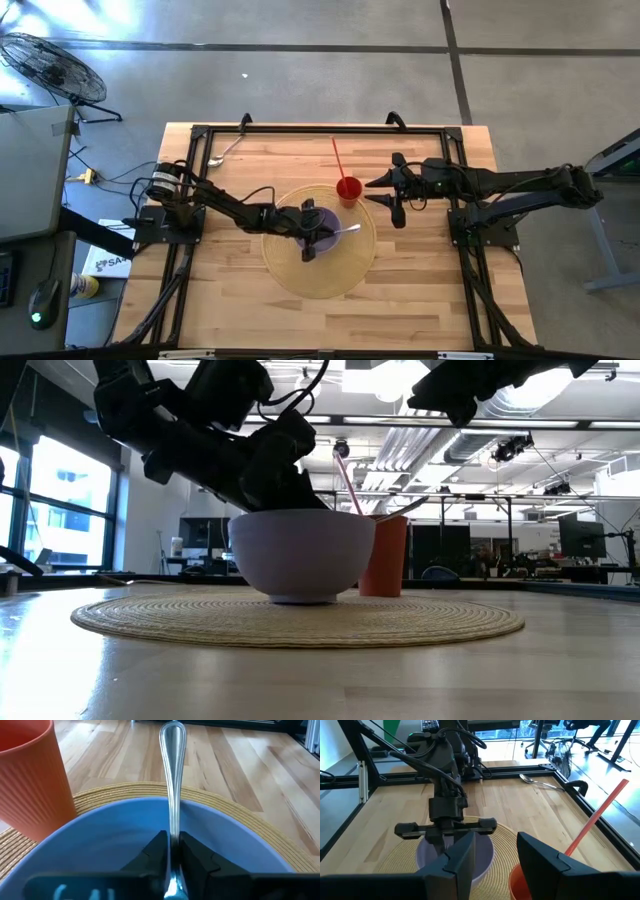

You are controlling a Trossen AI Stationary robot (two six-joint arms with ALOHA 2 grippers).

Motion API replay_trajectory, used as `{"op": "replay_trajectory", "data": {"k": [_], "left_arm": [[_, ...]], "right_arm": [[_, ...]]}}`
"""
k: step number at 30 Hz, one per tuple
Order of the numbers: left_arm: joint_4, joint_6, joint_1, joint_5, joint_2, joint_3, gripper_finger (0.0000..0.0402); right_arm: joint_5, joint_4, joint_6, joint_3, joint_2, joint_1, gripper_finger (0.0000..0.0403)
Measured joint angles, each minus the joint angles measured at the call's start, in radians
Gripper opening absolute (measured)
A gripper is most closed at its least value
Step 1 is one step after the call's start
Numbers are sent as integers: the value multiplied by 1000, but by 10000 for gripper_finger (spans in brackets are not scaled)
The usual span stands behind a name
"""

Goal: Pick & Place Utensil
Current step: Put the silver fork into the violet bowl

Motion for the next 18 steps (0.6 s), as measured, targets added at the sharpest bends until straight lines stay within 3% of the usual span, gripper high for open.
{"op": "replay_trajectory", "data": {"k": [8, 18], "left_arm": [[4, 1, 0, 14, -1, 0, 111], [14, 0, 0, 30, -9, 0, 124]], "right_arm": [[0, 0, -4, 0, 0, 0, 139], [-1, 0, -17, 0, 0, 0, 139]]}}
